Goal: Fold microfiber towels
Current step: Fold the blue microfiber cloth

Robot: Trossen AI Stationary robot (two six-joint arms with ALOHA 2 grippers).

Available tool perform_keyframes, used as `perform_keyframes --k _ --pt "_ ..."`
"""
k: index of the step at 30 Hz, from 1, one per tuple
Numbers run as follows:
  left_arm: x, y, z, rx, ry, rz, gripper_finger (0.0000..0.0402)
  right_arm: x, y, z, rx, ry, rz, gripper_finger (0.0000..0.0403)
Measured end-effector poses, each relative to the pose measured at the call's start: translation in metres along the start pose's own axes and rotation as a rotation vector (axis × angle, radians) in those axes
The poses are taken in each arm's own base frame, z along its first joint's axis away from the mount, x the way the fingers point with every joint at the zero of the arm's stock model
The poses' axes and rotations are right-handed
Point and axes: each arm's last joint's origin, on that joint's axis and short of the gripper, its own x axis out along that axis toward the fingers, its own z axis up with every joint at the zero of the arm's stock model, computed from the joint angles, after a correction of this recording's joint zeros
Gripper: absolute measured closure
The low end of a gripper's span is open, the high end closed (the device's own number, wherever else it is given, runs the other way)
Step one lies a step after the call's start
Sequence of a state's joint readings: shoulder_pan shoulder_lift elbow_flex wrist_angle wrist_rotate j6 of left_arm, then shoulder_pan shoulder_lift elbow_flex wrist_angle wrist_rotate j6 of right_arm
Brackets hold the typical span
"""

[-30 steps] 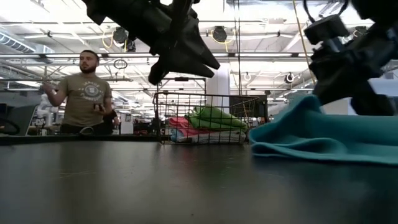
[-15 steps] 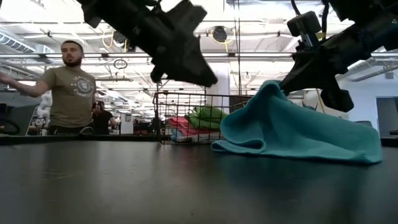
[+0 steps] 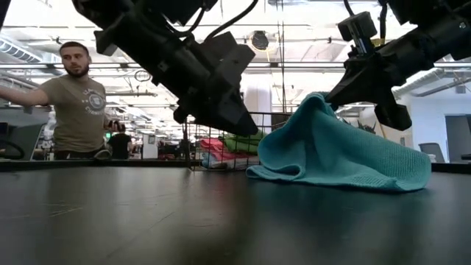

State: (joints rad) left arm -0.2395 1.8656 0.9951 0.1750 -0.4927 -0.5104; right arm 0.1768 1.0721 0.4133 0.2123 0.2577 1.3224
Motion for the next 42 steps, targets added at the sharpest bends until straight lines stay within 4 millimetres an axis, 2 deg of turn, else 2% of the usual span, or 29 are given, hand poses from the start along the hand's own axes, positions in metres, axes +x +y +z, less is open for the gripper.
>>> perform_keyframes --k 7,11,18,25,31,42 --pt "0.009 0.013 0.009 -0.052 0.024 -0.049 0.0312 0.0 0.0 0.0 -0.007 0.001 -0.001 0.0403" --pt "0.012 0.018 0.012 0.061 0.028 -0.07 0.0312 0.0 0.0 0.0 -0.012 0.002 -0.002 0.0403" --pt "0.013 0.012 0.016 0.272 -0.032 -0.161 0.0312 0.0 0.0 0.0 -0.026 0.002 0.0 0.0403" --pt "0.024 0.017 0.003 0.334 0.009 -0.092 0.0312 0.0 0.001 0.0 -0.025 0.0 0.006 0.0403" --pt "0.026 0.019 0.001 0.355 -0.001 -0.018 0.0311 0.0 0.002 0.0 -0.022 -0.003 0.018 0.0403" --pt "0.034 0.034 0.01 0.317 -0.02 0.022 0.0311 0.0 0.002 0.0 -0.02 -0.004 0.023 0.0403"
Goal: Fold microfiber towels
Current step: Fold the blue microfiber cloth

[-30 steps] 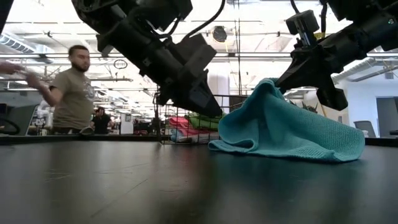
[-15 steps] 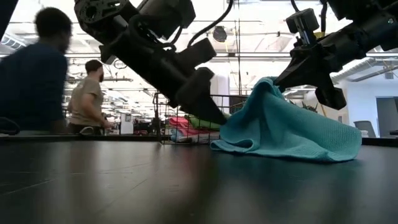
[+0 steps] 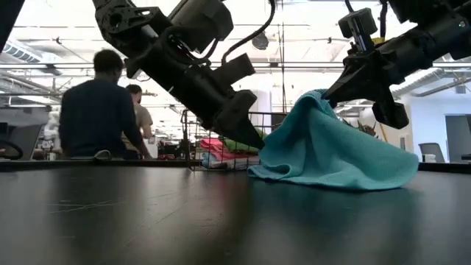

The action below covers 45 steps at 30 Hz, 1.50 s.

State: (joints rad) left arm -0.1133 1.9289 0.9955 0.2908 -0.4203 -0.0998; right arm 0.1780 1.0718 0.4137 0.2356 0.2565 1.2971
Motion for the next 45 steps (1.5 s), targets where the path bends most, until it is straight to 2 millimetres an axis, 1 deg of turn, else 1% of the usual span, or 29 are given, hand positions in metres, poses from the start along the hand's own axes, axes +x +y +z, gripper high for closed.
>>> perform_keyframes --k 3,6,8,10,12,13,19,21,22,25,27,31,34,35,38,40,42,45 --pt "0.003 0.007 0.002 -0.03 -0.005 0.002 0.0311 0.0 0.0 0.0 0.002 0.0 0.0 0.0403" --pt "0.006 0.013 0.002 -0.069 0.001 -0.031 0.0312 0.0 0.0 0.0 0.003 0.0 0.0 0.0403" --pt "0.007 0.014 0.004 -0.108 -0.012 -0.058 0.0319 0.0 0.0 0.0 0.003 0.0 0.0 0.0403" --pt "0.007 0.014 0.007 -0.14 -0.034 -0.094 0.0345 0.0 0.0 0.0 0.003 -0.001 0.0 0.0403" --pt "0.006 0.012 0.01 -0.166 -0.059 -0.137 0.0383 0.0 0.0 0.0 0.003 -0.001 0.0 0.0403" --pt "0.006 0.011 0.011 -0.187 -0.072 -0.155 0.0391 0.0 0.0 0.0 0.004 -0.001 0.0 0.0403" --pt "0.003 0.005 0.013 -0.247 -0.074 -0.195 0.0399 0.0 0.0 0.0 0.004 -0.002 0.0 0.0403" --pt "-0.003 0.005 0.016 -0.271 -0.065 -0.199 0.0399 0.0 0.001 0.0 0.007 -0.005 0.014 0.0403" --pt "-0.007 0.006 0.021 -0.284 -0.071 -0.193 0.04 0.0 0.003 0.001 0.008 -0.01 0.033 0.0403" --pt "-0.029 0.011 0.036 -0.291 -0.076 -0.165 0.04 -0.001 0.01 0.003 -0.001 -0.03 0.105 0.0403" --pt "-0.052 0.019 0.049 -0.28 -0.086 -0.145 0.04 -0.001 0.013 0.003 -0.022 -0.019 0.137 0.0403" --pt "-0.112 0.04 0.078 -0.261 -0.17 -0.114 0.0401 -0.001 0.012 0.003 -0.032 -0.009 0.131 0.0403" --pt "-0.155 0.058 0.092 -0.271 -0.239 -0.098 0.0401 -0.001 0.013 0.003 -0.031 0.004 0.132 0.0403" --pt "-0.167 0.064 0.093 -0.274 -0.248 -0.08 0.0401 -0.001 0.014 0.003 -0.03 0.005 0.137 0.0403" --pt "-0.199 0.079 0.101 -0.312 -0.331 -0.059 0.0401 0.0 0.008 0.0 -0.058 0.024 0.101 0.0403" --pt "-0.208 0.084 0.1 -0.307 -0.337 -0.044 0.0401 -0.001 0.011 0.002 -0.054 0.011 0.125 0.0403" --pt "-0.212 0.085 0.1 -0.297 -0.341 -0.04 0.0401 -0.001 0.014 0.003 -0.05 0.005 0.145 0.0403" --pt "-0.213 0.086 0.1 -0.293 -0.341 -0.039 0.0401 -0.001 0.012 0.002 -0.053 0.009 0.134 0.0403"
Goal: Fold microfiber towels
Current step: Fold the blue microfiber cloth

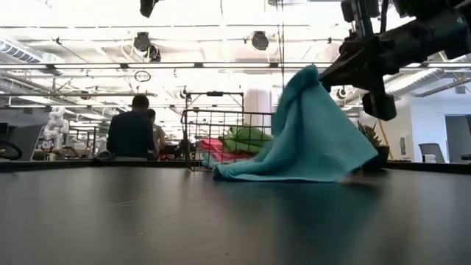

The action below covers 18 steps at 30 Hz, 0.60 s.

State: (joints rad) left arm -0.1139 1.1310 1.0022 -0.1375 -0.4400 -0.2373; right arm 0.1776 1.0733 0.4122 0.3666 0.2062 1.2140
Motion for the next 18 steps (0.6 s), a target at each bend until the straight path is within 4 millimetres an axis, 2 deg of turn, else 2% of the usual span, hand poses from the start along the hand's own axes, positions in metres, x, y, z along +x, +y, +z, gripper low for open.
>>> perform_keyframes --k 3,6,18 --pt "0.005 -0.002 -0.009 -0.004 0.081 -0.038 0.0401 0.0 0.001 0.001 0.003 -0.006 0.011 0.0403" --pt "0.016 -0.005 -0.029 -0.029 0.237 -0.05 0.0401 0.0 0.001 0.0 0.003 -0.004 0.006 0.0403" --pt "0.094 -0.023 -0.128 -0.016 0.673 -0.015 0.04 0.0 0.001 0.0 0.005 -0.003 0.003 0.0403"
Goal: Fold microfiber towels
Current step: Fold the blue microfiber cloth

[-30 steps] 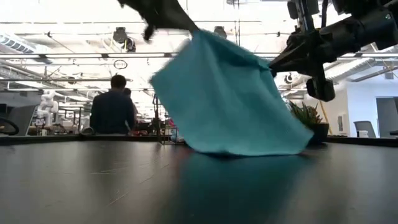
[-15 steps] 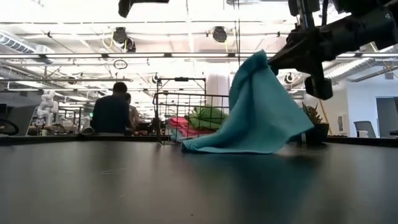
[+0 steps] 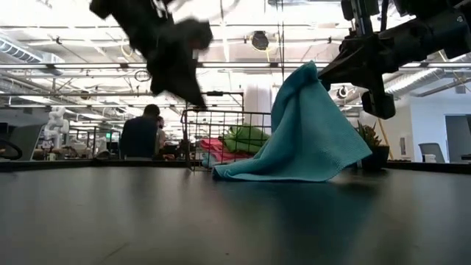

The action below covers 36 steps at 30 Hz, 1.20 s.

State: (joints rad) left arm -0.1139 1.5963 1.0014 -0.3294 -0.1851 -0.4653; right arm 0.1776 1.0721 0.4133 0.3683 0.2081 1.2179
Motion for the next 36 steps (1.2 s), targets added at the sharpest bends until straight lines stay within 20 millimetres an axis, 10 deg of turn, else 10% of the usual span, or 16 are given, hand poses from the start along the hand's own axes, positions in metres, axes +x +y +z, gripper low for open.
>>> perform_keyframes --k 9,22,36 --pt "0.06 0.0 -0.015 -0.132 0.053 0.032 0.0387 0.0 0.0 0.0 -0.001 0.002 -0.004 0.0403" --pt "0.061 0.017 -0.002 0.057 -0.014 0.088 0.025 0.0 0.0 0.0 -0.002 0.002 -0.006 0.0403" --pt "0.079 0.046 -0.004 0.08 0.1 0.075 0.0229 0.0 0.0 0.0 -0.028 0.001 -0.003 0.0403"
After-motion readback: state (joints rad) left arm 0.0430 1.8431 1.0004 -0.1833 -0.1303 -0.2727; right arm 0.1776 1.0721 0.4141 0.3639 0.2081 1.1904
